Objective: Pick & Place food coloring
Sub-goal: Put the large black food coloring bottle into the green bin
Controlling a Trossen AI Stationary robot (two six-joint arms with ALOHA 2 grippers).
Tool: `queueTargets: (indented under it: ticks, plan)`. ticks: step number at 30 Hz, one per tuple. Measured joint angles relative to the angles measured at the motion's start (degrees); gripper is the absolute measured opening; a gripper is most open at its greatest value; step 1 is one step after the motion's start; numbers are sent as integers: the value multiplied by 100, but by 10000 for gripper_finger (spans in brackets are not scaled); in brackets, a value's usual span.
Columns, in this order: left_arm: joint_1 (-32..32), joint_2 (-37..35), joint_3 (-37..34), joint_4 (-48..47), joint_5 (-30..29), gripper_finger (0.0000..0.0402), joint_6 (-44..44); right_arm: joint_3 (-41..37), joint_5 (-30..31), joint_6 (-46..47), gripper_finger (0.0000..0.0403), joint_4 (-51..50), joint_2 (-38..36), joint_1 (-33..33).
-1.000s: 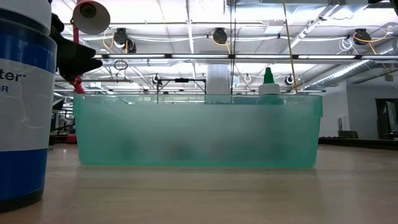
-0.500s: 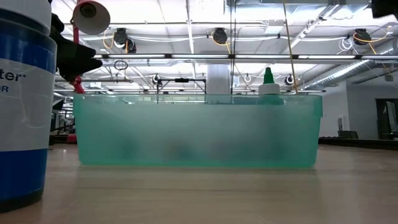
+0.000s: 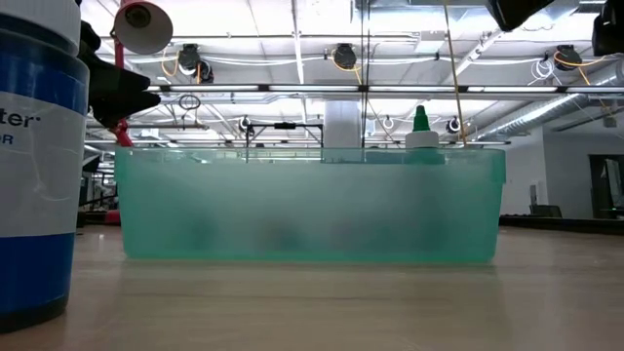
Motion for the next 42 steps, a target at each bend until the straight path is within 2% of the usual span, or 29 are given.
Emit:
queueTargets:
  ticks: [10, 20, 25, 31, 38, 42]
  plan:
    - [1, 0, 0, -2, 0, 241, 1, 0, -214, -56, 109, 31, -109, -4]
    - [1, 0, 0, 0, 0, 241, 2, -2, 459, -452, 109, 111, -635, -12]
    - [0, 0, 0, 0, 1, 241, 0, -2, 1050, -790, 109, 305, -1125, -125]
    - [0, 0, 0, 0, 0, 241, 2, 172, 1453, -1796, 109, 848, -1521, -508]
    - [1, 0, 0, 0, 0, 241, 1, 726, 1401, -2899, 109, 799, -1390, -967]
    - [1, 0, 0, -1, 0, 241, 2, 1091, 963, -2971, 109, 294, -1117, -1250]
